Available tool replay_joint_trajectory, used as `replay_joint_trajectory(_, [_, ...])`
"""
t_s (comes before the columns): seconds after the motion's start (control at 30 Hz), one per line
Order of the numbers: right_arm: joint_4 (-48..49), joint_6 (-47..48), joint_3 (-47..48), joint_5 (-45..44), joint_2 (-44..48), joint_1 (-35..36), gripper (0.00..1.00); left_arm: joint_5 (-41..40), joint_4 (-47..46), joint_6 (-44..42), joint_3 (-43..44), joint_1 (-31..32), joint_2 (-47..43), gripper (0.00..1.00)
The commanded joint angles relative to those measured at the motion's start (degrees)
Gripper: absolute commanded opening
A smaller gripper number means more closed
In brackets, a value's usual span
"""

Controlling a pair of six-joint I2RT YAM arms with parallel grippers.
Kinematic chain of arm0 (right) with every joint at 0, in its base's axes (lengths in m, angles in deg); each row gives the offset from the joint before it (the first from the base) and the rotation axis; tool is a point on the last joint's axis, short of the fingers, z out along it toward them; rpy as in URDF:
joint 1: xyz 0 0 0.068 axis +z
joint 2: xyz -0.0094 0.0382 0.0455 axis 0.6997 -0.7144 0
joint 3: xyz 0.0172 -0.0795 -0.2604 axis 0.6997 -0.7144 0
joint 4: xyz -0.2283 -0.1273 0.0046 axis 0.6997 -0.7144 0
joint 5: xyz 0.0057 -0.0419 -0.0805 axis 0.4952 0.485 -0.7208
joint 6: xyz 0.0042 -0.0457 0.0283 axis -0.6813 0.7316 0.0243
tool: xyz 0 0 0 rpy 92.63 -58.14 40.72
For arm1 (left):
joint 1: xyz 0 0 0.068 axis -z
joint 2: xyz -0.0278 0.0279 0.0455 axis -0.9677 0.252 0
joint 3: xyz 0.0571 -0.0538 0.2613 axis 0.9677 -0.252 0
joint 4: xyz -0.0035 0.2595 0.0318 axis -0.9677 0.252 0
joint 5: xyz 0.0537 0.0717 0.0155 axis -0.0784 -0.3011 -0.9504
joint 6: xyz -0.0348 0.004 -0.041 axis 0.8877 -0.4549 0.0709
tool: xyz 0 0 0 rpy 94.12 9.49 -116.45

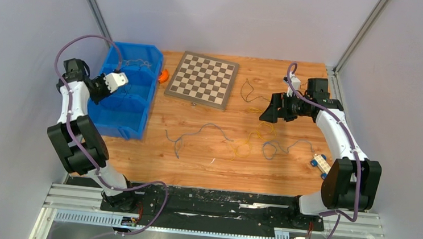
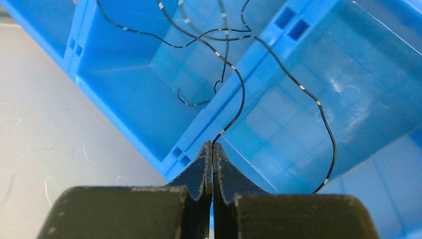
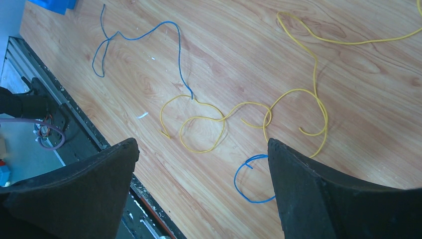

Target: Untangle the cables

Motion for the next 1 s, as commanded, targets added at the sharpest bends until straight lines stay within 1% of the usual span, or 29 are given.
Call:
replay_joint_trajectory(0.0, [0.7,0.1,0.3,1.0,1.6,-0.3,1.00,2.0,-0.8,-8.7,-4.3,-0.4,-5.2,0.00])
replay_joint_trajectory(0.13, [0.7,0.2,0.1,0.9,1.7,-0.3,1.00,1.3,-1.5,-10.5,-7.1,-0.5,-7.0,0.00])
replay_joint_trajectory(0.33, [0.8,0.2,0.2,1.1,1.5,-0.3,1.00,2.7,-0.2,-10.5,-6.6,-1.3,-8.3,0.00])
replay_joint_trajectory(0.5, [0.8,0.2,0.1,1.1,1.4,-0.3,1.00,4.1,1.0,-8.9,-3.9,-1.6,-8.2,0.00])
replay_joint_trajectory(0.57, [0.8,0.2,-0.1,1.3,1.4,-0.3,1.00,4.2,-1.2,-5.7,-2.5,-1.6,-7.7,0.00])
replay_joint_trajectory(0.6, [0.9,0.1,-0.1,1.4,1.2,-0.3,1.00,3.6,-2.2,-2.1,-1.7,-1.4,-6.7,0.00])
replay_joint_trajectory(0.7, [0.9,-0.2,0.3,1.8,0.5,-0.3,1.00,1.5,-6.3,5.9,4.4,-0.6,-3.6,0.00])
replay_joint_trajectory(0.77, [0.9,-0.3,0.6,2.0,0.1,-0.3,1.00,-1.8,-9.6,15.5,8.1,0.3,-1.0,0.00])
replay_joint_trajectory(0.83, [0.9,-0.5,0.7,2.0,-0.2,-0.3,1.00,-4.0,-10.8,19.1,11.7,1.6,1.8,0.00])
replay_joint_trajectory(0.9, [0.9,-0.4,0.7,1.7,-0.3,-0.3,1.00,-6.2,-10.9,20.4,14.0,3.3,4.4,0.00])
replay_joint_trajectory(0.97, [0.9,-0.3,0.4,1.3,-0.2,-0.4,1.00,-9.0,-12.2,21.0,14.3,5.0,6.5,0.00])
